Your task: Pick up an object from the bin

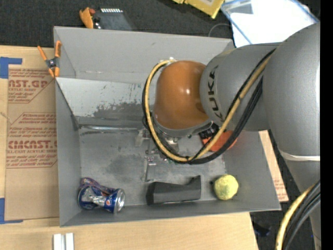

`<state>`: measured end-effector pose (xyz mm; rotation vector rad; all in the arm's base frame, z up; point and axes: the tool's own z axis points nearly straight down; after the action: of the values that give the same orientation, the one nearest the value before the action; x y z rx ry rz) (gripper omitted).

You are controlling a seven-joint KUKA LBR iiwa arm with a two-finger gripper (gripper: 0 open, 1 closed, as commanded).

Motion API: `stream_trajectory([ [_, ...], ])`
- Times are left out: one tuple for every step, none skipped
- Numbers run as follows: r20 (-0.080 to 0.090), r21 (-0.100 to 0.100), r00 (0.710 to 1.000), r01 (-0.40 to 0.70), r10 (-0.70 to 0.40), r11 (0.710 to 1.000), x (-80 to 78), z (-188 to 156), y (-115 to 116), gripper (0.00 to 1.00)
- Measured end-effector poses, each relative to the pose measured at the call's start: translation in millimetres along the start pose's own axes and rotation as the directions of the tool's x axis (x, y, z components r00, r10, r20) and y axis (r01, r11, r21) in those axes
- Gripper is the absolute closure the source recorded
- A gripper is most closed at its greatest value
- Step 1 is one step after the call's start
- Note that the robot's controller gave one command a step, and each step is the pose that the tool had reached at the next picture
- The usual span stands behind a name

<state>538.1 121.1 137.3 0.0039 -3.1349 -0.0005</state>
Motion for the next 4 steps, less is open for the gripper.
stream_trajectory([
  [0.007,-0.001,1.0,-0.002,0.002,1.0,-1.9,-4.3,-0.6,0.0],
  [0.011,-0.003,0.989,0.149,-0.149,0.989,42.7,52.2,-40.6,0.0],
  [0.025,-0.003,0.968,0.25,-0.25,0.968,51.0,56.5,-47.8,0.0],
  [0.017,0.0,0.892,0.452,-0.452,0.892,52.9,47.1,-146.9,0.0],
])
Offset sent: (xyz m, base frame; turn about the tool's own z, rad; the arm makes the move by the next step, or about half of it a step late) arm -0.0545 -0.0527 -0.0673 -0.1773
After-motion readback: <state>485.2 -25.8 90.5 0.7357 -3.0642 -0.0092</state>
